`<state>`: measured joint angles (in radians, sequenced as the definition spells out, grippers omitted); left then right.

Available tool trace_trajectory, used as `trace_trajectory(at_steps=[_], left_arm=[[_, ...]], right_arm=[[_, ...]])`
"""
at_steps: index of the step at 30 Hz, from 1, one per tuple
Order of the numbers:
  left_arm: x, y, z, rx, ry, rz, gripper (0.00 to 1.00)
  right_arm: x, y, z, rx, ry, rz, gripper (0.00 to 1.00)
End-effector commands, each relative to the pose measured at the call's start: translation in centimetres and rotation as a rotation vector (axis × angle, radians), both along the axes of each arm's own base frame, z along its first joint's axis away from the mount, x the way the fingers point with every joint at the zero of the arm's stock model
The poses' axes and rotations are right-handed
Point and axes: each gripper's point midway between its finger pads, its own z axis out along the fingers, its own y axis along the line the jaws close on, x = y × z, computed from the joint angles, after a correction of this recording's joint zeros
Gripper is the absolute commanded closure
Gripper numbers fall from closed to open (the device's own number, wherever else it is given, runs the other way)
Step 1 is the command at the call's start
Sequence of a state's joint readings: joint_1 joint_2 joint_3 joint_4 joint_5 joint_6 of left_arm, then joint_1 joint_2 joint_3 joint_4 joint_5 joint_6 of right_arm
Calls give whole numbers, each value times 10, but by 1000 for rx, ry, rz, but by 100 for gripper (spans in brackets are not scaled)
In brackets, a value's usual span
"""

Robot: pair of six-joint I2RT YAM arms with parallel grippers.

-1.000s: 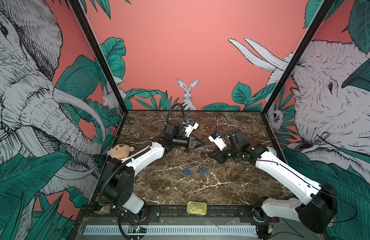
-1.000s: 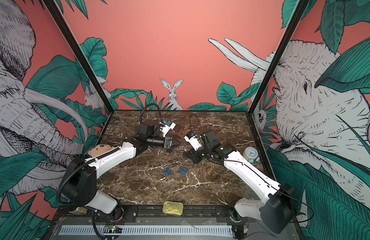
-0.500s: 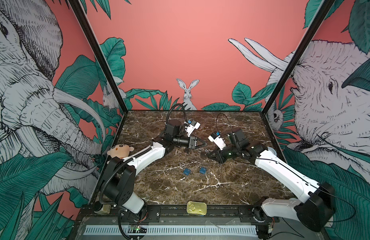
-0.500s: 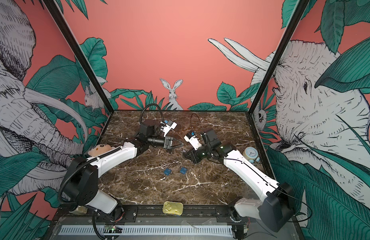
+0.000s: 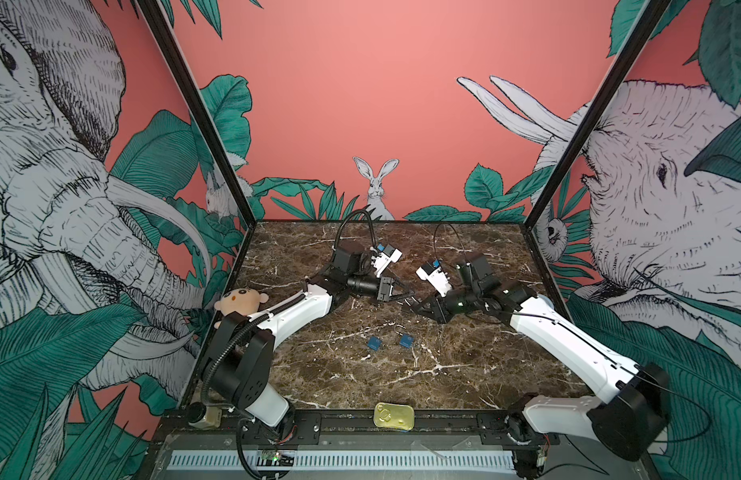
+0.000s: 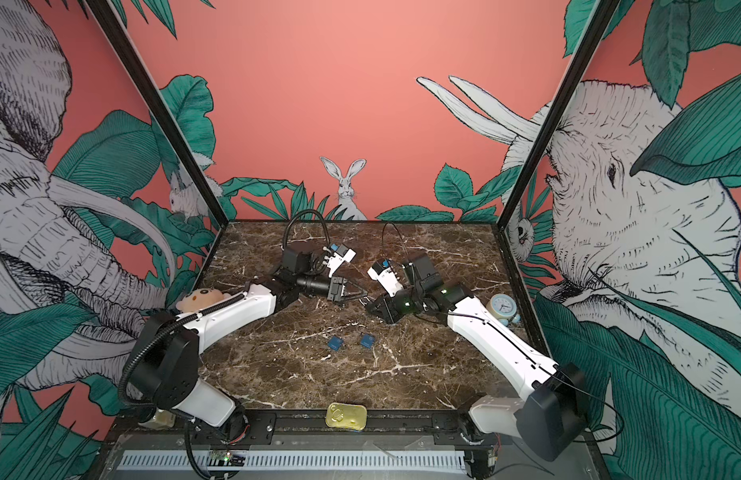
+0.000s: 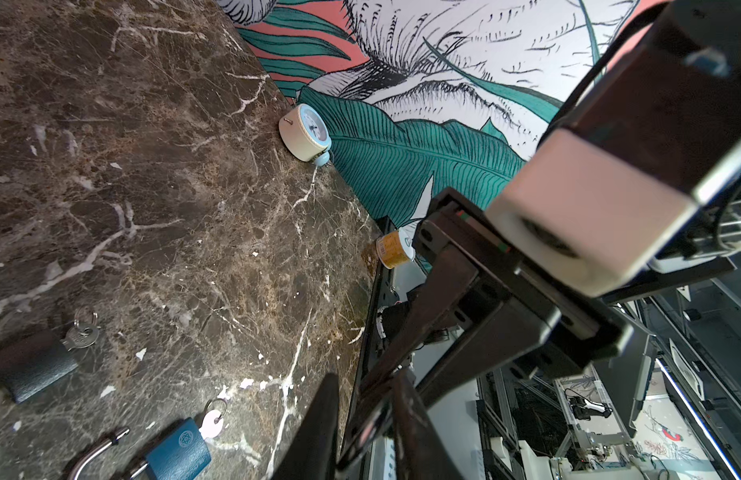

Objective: Lock with the key

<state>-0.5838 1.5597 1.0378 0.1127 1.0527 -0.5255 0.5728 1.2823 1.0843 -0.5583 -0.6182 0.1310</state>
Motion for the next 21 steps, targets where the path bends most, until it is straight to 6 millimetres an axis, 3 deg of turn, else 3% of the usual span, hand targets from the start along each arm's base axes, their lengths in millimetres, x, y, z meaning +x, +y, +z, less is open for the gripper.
trace_trajectory(at_steps=[1, 21], left_arm=[[-12, 4, 2, 2, -21, -26, 75], [-4, 12, 6, 7, -49, 22, 80]], right_arm=[[7, 5, 19, 46, -38, 5, 100], [3, 7, 20, 56, -14, 21, 100]])
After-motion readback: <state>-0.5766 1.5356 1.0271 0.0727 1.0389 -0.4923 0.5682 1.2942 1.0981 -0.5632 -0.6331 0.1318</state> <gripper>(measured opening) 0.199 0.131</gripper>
